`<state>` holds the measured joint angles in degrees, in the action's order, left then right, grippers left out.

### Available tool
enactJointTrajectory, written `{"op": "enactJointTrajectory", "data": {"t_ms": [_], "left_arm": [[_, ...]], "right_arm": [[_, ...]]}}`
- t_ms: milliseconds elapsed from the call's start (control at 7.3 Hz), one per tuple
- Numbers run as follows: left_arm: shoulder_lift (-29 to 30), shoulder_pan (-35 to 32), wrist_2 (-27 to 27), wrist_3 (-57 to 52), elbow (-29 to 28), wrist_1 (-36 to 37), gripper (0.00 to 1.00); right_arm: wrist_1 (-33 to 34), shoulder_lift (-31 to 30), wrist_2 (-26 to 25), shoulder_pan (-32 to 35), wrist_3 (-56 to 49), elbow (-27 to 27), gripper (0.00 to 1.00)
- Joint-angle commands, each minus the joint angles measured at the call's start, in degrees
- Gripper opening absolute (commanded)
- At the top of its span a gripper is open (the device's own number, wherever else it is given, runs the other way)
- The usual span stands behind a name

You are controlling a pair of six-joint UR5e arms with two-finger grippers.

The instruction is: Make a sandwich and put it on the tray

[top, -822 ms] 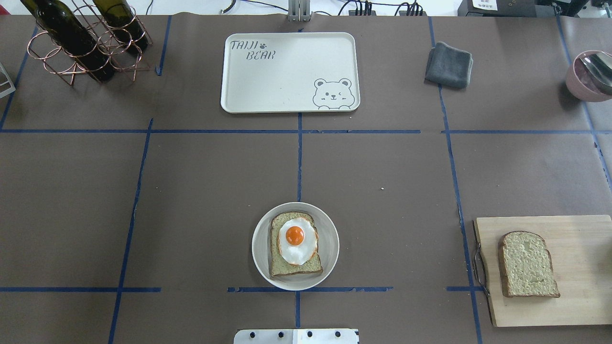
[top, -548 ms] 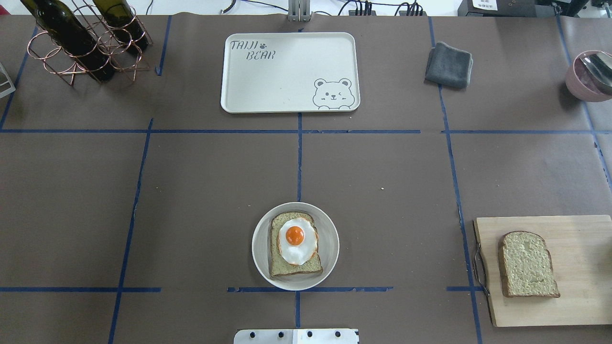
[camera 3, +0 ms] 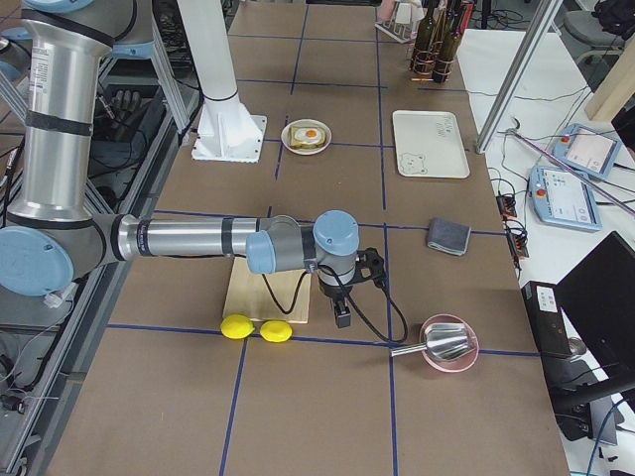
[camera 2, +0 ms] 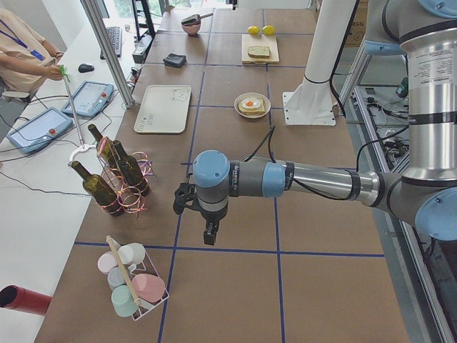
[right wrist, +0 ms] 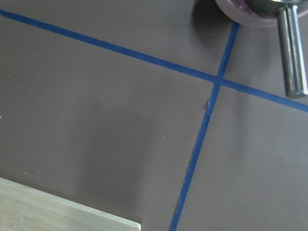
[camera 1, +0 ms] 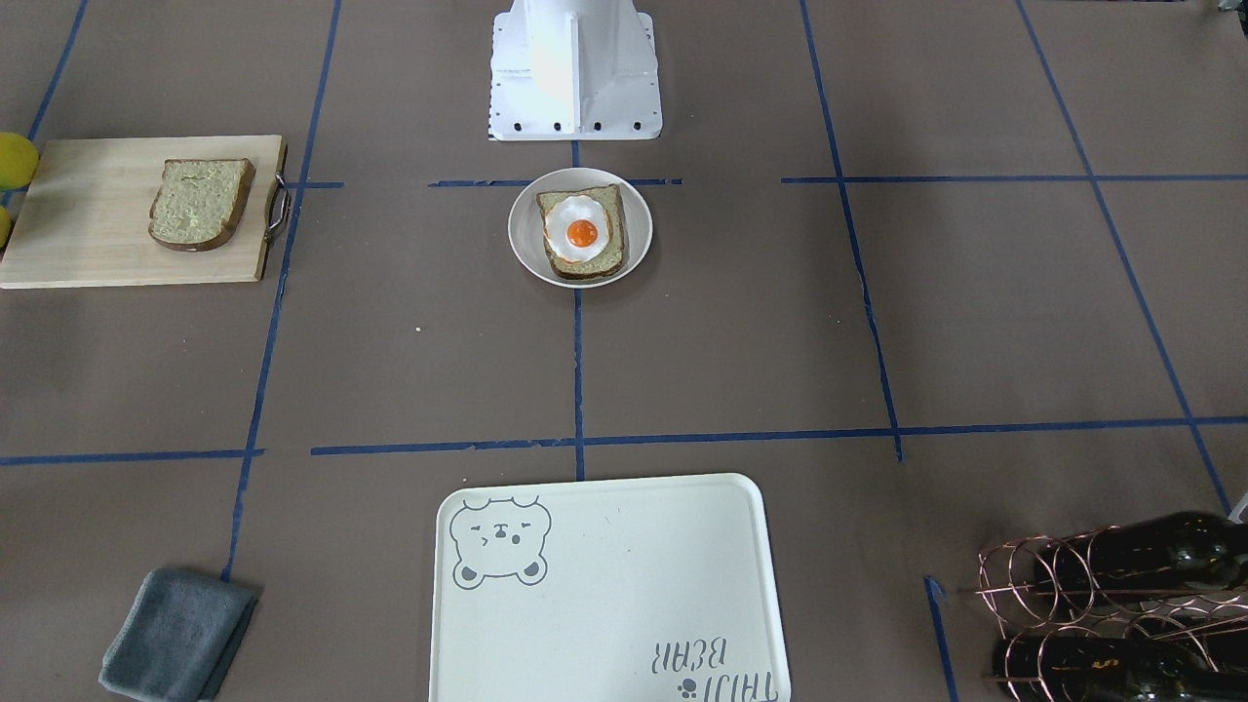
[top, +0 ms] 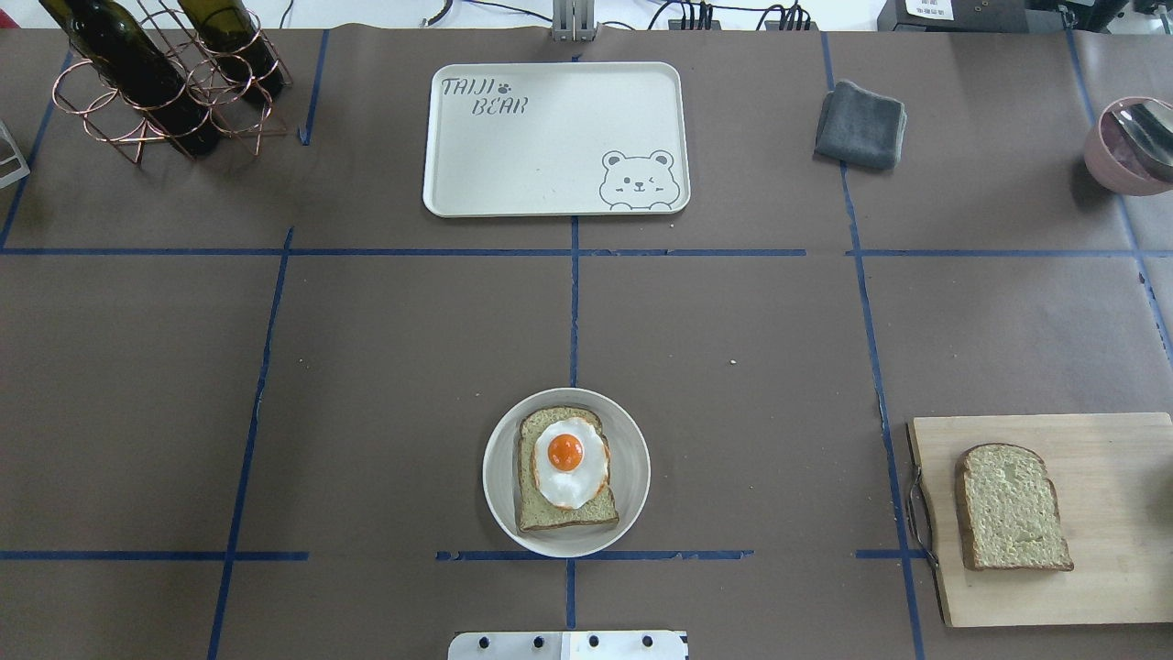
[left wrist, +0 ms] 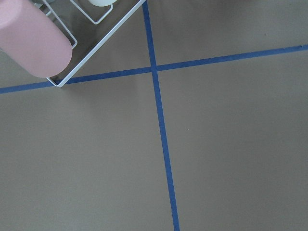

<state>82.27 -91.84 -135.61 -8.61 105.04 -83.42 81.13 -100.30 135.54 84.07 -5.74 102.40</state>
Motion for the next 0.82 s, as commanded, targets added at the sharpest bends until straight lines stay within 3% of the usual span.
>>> {"op": "enactJointTrajectory", "data": {"t_ms": [0, 274, 548, 685], "left_arm": [[-0.6, 0.2, 0.0, 0.0, -0.5, 0.3, 1.00], [-0.7, 0.2, -0.1, 0.0, -0.5, 0.3, 1.00], [-0.8, 0.3, -0.1, 0.0, -0.5, 0.3, 1.00], [-0.8, 0.3, -0.1, 0.0, -0.5, 0.3, 1.00]], "right_arm": [[-4.0, -0.2, 3.9, -0.9, 6.2, -1.8, 1.00], [-5.5, -0.1, 3.8, -1.1, 7.1, -3.2, 1.00], [-14.6, -0.4, 4.0, -5.0, 18.8, -2.7, 1.00], [-21.9, -0.5, 3.4, -10.9, 29.0, -2.5, 1.00]]}}
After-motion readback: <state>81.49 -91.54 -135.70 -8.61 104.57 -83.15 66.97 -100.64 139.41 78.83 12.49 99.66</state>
